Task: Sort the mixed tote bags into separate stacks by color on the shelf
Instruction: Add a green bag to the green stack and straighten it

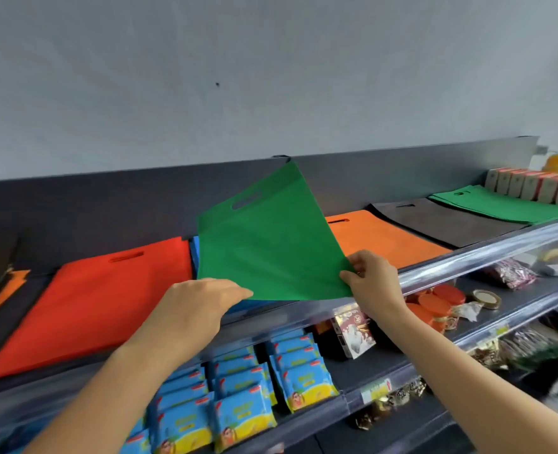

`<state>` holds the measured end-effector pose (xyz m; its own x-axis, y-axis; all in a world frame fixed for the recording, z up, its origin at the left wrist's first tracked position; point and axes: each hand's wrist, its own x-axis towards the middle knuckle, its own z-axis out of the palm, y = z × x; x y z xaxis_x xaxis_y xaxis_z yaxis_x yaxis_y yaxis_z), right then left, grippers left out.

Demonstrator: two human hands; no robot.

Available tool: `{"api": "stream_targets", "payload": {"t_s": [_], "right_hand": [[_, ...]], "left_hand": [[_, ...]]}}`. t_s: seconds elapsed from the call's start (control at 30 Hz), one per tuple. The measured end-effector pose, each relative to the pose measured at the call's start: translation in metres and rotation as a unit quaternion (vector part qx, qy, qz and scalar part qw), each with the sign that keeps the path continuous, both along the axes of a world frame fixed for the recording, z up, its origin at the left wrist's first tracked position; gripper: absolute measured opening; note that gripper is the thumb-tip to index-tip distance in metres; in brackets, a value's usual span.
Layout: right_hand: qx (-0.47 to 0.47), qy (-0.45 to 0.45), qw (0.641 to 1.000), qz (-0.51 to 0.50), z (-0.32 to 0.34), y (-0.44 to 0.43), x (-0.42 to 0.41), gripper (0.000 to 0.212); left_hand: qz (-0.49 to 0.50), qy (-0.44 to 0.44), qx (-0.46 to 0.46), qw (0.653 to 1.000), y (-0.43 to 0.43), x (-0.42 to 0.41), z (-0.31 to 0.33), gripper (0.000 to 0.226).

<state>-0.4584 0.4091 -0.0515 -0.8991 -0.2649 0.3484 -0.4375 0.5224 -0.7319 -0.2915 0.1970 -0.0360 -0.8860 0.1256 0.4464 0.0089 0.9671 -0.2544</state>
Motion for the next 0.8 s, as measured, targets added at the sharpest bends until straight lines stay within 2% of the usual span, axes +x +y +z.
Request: {"api": "stream_targets", "payload": {"t_s": [0.13,0.23,0.43,0.8], "right_hand": [[-0.016,-0.004,1.0,-0.017,-0.006,0.043,-0.042,0.014],[-0.03,-0.016,0.999,-0.029,-0.01,0.067,-0.073,0.012],[-0.035,0.002,0.997,-0.07,-0.009,0.103,-0.146,0.011],[-0.055,-0.001,0.99,-0.133,0.003,0.16,-0.291,0.017]], "left_hand": [[0.006,-0.026,0.025,0.999,0.042,-0.049,0.0,0.071],[0.012,-0.072,0.063,0.995,0.063,-0.087,0.003,0.067],[-0.013,-0.065,0.057,0.996,0.09,-0.176,0.011,0.064],[-0.149,-0.11,0.03,0.982,0.137,-0.338,0.025,0.049]]}}
